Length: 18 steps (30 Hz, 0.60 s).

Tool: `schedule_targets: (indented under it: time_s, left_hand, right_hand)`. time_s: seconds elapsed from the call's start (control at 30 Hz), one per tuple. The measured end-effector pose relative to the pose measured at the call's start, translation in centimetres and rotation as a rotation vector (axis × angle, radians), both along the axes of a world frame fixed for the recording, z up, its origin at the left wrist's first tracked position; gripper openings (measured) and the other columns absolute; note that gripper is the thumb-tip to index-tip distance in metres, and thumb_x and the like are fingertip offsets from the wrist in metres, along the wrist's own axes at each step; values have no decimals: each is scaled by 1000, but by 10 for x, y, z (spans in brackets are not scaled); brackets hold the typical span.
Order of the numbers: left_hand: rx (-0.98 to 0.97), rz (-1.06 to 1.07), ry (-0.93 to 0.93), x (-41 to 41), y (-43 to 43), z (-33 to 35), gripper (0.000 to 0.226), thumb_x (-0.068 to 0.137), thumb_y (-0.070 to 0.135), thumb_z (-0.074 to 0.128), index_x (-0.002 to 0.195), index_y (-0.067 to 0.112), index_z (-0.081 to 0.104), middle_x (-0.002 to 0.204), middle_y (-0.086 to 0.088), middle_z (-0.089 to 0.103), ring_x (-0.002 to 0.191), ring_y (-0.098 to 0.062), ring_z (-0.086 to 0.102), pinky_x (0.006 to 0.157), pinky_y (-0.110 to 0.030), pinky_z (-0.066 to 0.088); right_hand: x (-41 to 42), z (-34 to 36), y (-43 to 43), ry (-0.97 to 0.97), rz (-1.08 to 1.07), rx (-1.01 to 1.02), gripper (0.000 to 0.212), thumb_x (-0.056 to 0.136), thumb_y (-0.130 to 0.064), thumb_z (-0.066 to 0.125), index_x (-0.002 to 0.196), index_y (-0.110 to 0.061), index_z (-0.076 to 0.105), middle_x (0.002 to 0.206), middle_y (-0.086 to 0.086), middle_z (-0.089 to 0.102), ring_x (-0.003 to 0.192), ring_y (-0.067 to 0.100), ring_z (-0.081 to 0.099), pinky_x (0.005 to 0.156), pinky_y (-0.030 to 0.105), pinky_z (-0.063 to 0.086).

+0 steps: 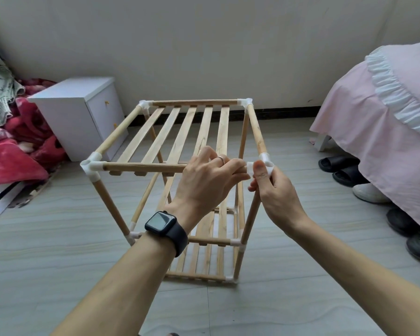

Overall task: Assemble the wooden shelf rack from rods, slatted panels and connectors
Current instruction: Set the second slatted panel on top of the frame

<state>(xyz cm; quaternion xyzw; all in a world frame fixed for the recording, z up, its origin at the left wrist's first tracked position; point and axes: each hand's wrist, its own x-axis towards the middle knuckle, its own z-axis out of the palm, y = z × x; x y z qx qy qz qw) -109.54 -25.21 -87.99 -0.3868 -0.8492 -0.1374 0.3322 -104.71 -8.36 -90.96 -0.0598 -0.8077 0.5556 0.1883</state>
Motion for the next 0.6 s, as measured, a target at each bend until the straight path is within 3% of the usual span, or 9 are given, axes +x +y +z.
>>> schedule_targets:
  time_s: [0.2, 0.4, 0.6]
  left_hand:
    - [36, -10, -13, -2, -3, -2, 38, 94, 47, 57, 113, 19, 74, 84, -1, 74, 82, -25, 59, 64, -32, 43]
    - [38, 0, -42, -2, -3, 4, 38, 94, 44, 56, 114, 16, 74, 86, -3, 73, 85, -26, 59, 66, -32, 41]
    - [30, 11, -43, -3, -2, 5, 39, 95, 44, 56, 115, 15, 73, 88, -5, 74, 88, -26, 60, 68, -34, 43]
  right_hand:
    - [-2, 4, -3, -17, 35, -35, 59, 91, -71, 39, 98, -16, 60, 86, 0, 66, 85, 19, 67, 77, 30, 56]
    - [-3, 10, -3, -32, 99, -132, 66, 88, -67, 47, 105, -5, 60, 85, 0, 63, 74, 3, 62, 69, 21, 51]
    - [-3, 10, -5, -3, 100, -175, 63, 90, -61, 50, 105, -1, 60, 84, 2, 62, 74, 8, 60, 70, 17, 54]
